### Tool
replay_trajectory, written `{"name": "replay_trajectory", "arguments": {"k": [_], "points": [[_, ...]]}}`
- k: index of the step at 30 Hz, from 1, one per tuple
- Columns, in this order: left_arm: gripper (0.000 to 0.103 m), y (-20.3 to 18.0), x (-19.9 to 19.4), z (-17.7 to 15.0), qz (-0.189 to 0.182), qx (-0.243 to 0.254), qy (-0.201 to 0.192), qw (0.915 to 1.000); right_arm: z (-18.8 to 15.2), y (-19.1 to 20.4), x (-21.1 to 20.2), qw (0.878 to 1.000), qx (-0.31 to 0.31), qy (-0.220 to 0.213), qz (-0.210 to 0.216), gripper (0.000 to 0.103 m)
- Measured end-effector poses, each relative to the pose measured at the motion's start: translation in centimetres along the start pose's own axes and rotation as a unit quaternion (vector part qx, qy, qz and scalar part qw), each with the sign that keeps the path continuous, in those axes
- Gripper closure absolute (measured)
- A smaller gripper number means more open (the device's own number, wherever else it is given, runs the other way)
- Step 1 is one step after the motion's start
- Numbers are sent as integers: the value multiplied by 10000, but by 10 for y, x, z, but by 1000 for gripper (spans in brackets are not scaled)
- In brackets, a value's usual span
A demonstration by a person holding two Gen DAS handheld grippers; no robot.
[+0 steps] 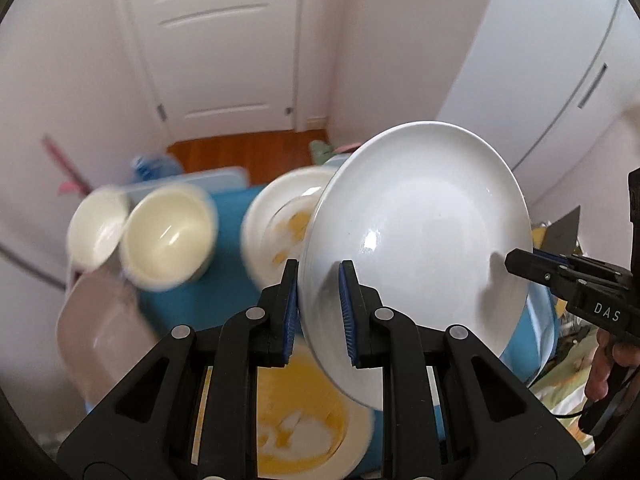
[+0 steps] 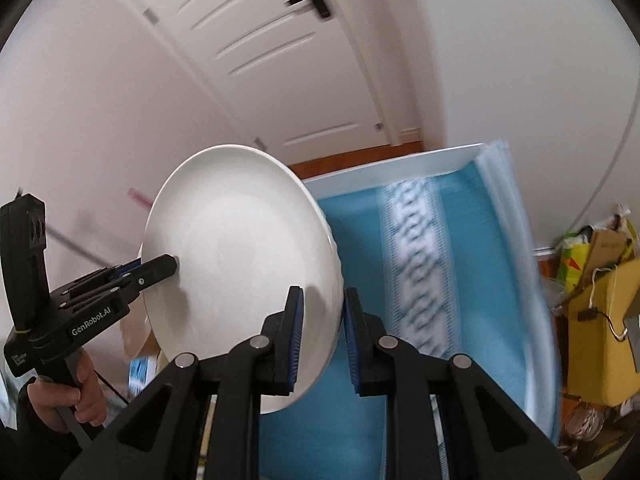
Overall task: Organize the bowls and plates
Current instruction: 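Carry the white deep plate with both grippers over the yellow bear plate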
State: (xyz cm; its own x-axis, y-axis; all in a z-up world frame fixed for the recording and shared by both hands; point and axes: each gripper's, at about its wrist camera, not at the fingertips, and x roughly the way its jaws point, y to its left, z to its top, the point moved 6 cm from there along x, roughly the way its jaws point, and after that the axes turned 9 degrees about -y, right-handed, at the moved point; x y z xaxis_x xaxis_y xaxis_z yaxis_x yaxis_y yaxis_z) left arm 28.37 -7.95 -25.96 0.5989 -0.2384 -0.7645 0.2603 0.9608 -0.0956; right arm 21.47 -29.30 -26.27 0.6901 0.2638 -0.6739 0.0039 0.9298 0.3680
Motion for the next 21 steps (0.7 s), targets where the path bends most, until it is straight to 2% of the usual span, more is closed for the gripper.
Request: {"name": "replay_trajectory", "arguments": {"k": [8,14,18,21], "points": [[86,64,-32,-89,372,-469,309,9977,-69,65,20,9977,-337,508,309,85],[86,96,-31,-147,343,-823,710,9935,-110,89,44,9949,-496,837,280,85],[86,115,-17,-166,225,-1110,866,9898,-126,102,55,9929,-638,983,189,85],[86,119,-11,-171,233,-1127,903,9892,-128,104,64,9916,-705,1081,98,85]]}}
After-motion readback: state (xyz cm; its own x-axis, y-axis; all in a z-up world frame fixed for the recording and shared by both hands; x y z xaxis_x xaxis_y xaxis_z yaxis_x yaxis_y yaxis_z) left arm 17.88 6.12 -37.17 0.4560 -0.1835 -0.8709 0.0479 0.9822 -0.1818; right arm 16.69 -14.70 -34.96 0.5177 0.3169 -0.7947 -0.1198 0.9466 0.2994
